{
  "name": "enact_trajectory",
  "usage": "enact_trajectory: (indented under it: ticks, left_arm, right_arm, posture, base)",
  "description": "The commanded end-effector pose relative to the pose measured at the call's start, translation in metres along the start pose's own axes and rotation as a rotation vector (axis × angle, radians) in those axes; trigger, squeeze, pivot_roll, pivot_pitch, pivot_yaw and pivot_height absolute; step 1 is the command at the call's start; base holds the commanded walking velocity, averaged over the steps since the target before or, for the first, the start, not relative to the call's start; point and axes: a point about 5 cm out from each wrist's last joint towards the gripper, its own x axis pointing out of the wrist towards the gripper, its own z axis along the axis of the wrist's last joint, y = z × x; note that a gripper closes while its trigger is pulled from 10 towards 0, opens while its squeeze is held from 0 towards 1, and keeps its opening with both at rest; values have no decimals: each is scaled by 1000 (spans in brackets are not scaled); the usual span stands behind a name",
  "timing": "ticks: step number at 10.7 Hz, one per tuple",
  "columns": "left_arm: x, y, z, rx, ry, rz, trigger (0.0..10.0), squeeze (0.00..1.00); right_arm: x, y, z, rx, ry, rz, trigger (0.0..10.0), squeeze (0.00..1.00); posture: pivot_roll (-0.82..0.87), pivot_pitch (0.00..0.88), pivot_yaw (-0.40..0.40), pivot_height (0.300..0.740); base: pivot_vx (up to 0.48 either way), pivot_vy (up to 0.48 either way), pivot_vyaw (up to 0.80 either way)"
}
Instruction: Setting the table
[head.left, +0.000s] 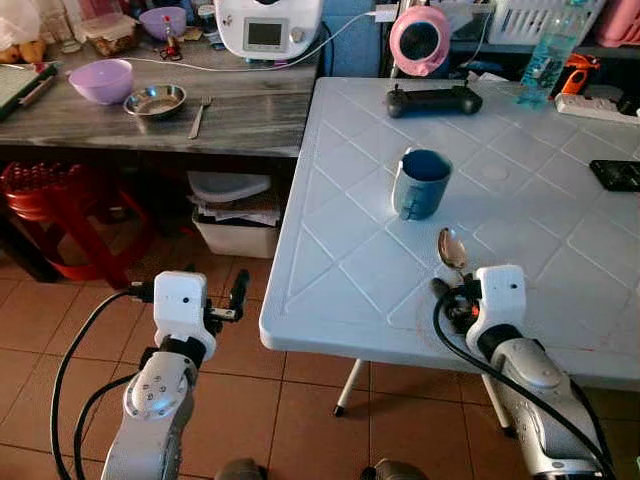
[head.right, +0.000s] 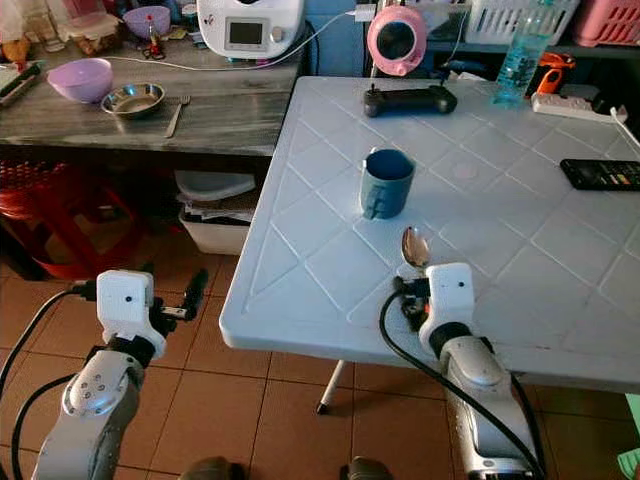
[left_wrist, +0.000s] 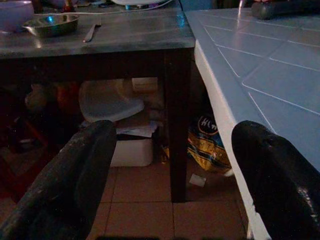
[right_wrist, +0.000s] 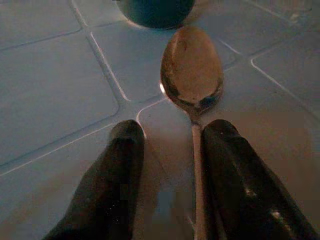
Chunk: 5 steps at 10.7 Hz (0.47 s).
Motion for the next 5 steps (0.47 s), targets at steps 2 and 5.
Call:
enact_trajectory:
  ticks: [2,5]
  left_arm:
    - [0,4,4,16,-5,8,10000,0]
    - [0,5,4,25,-2,9,10000,0]
  right_arm:
    - [-8,-6,-30,56,109,-38,627,0]
    - [-12,6,-35,138,80,24,10000,0]
  posture:
    - [-10,80,70,740]
    - [-11,80,69,740]
  base:
    - [0,0,0]
    - [0,0,0]
